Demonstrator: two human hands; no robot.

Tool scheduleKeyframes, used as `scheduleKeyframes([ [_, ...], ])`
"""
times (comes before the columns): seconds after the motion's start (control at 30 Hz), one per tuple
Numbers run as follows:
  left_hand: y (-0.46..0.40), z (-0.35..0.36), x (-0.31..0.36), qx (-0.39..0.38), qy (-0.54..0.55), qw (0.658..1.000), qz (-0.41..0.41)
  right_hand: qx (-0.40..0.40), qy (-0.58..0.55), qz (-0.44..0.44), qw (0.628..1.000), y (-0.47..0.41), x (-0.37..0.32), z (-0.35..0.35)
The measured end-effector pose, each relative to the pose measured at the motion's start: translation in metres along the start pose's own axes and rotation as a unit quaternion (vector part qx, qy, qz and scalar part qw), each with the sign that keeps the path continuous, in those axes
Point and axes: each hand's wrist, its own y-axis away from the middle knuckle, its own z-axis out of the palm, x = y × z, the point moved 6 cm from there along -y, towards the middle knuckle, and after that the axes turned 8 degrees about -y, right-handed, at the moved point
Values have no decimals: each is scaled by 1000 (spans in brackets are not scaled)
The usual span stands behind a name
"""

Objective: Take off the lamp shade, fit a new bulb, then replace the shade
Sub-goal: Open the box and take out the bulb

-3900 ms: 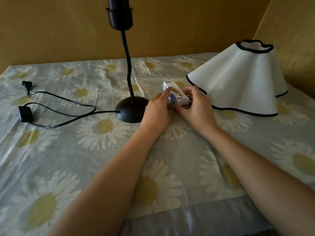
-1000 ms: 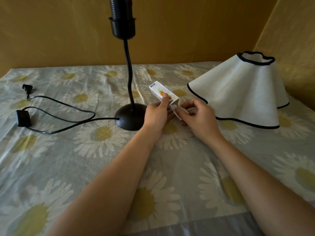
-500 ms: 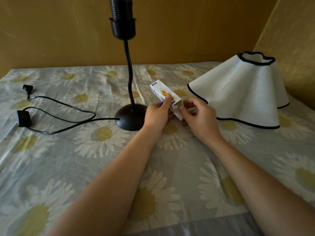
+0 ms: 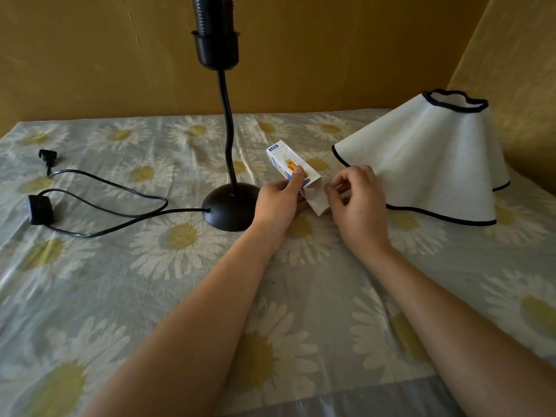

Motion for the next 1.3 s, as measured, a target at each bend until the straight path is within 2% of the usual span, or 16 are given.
scheduleKeyframes([
  [0.2, 0, -1, 1, 3, 6, 1000, 5, -38, 23, -28, 999, 2, -3, 5],
  [0.4, -1, -1, -1, -6, 13, 1000, 5, -52, 10, -19, 998, 3, 0, 8],
  [0.6, -2, -4, 0, 1, -34, 999, 14, -53, 5, -6, 999, 3, 0, 9],
  [0.87, 8, -5, 6, 37, -92, 992, 77, -55, -22, 74, 996, 0, 9, 9],
  [1.1, 19, -1, 18, 78, -172, 970, 152, -86, -70, 161, 981, 0, 22, 11],
  [1.3, 21, -2, 19, 80, -175, 971, 142, -94, -57, 153, 982, 0, 24, 13],
])
